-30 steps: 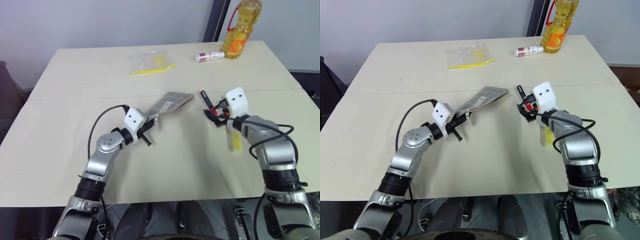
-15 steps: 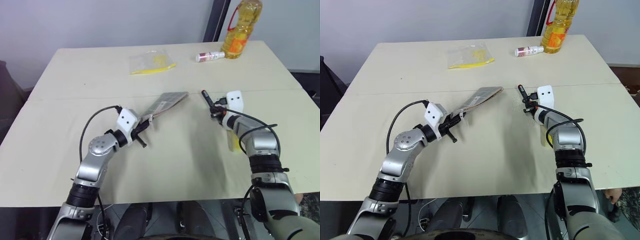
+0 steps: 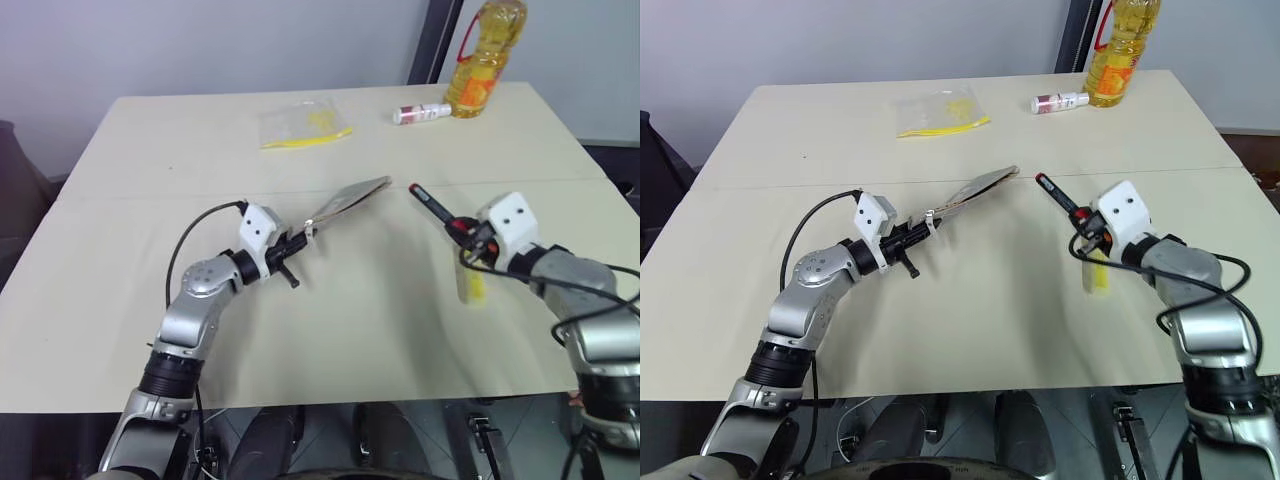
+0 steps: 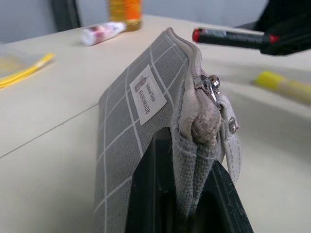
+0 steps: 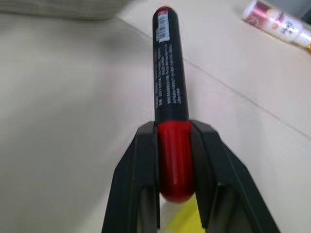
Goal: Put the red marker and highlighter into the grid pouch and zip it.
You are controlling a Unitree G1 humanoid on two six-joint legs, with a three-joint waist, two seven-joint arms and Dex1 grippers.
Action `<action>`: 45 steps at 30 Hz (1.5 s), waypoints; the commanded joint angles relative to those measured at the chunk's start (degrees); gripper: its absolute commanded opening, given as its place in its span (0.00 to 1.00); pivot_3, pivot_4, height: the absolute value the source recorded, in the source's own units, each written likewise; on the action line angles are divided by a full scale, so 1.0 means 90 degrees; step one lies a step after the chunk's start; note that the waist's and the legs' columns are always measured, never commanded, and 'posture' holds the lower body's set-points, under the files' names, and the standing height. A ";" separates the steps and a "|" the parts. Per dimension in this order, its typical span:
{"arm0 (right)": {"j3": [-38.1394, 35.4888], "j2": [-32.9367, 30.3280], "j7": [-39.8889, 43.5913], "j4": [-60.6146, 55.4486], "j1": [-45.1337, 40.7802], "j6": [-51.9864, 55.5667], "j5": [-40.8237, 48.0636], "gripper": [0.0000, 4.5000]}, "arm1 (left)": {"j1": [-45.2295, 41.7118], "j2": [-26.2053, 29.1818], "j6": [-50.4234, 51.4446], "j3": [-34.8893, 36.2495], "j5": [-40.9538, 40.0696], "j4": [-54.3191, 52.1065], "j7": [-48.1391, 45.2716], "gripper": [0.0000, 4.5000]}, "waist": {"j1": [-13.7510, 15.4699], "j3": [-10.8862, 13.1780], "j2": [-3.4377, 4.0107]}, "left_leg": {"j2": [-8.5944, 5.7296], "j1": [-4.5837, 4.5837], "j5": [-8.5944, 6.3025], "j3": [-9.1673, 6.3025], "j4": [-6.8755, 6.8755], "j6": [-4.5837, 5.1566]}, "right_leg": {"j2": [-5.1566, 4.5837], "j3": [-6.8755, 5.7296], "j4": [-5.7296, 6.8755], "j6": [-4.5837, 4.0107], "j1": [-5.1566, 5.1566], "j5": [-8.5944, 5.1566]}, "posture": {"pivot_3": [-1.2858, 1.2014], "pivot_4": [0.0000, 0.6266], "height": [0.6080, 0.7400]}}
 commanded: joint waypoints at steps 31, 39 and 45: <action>0.0698 -0.0911 0.0605 -0.0679 0.0051 -0.0399 -0.0513 0.08 | 0.0138 0.0377 -0.0255 -0.0367 0.0137 -0.0432 -0.0677 0.00 | 0.0053 0.0001 -0.0001 | -0.0001 -0.0003 -0.0006 -0.0001 0.0003 0.0008 | -0.0003 -0.0004 -0.0031 -0.0001 0.0014 0.0000 | 0.52 0.24 1.00; 0.1071 -0.1061 0.0937 -0.0999 -0.0039 -0.0586 -0.0662 0.08 | 0.0119 0.0670 -0.0505 -0.0560 0.0280 -0.0367 -0.1092 0.00 | 0.0050 0.0001 -0.0001 | 0.0000 -0.0003 -0.0006 -0.0001 0.0002 0.0009 | -0.0005 -0.0004 -0.0033 -0.0001 0.0014 -0.0001 | 0.52 0.24 1.00; 0.1361 -0.1040 0.1146 -0.1264 -0.0178 -0.0620 -0.0673 0.08 | 0.0105 0.0842 -0.0739 -0.0660 0.0360 -0.0231 -0.1440 0.00 | 0.0057 0.0001 -0.0001 | 0.0000 -0.0003 -0.0007 -0.0001 0.0000 0.0009 | -0.0006 -0.0004 -0.0036 -0.0001 0.0014 -0.0001 | 0.52 0.24 1.00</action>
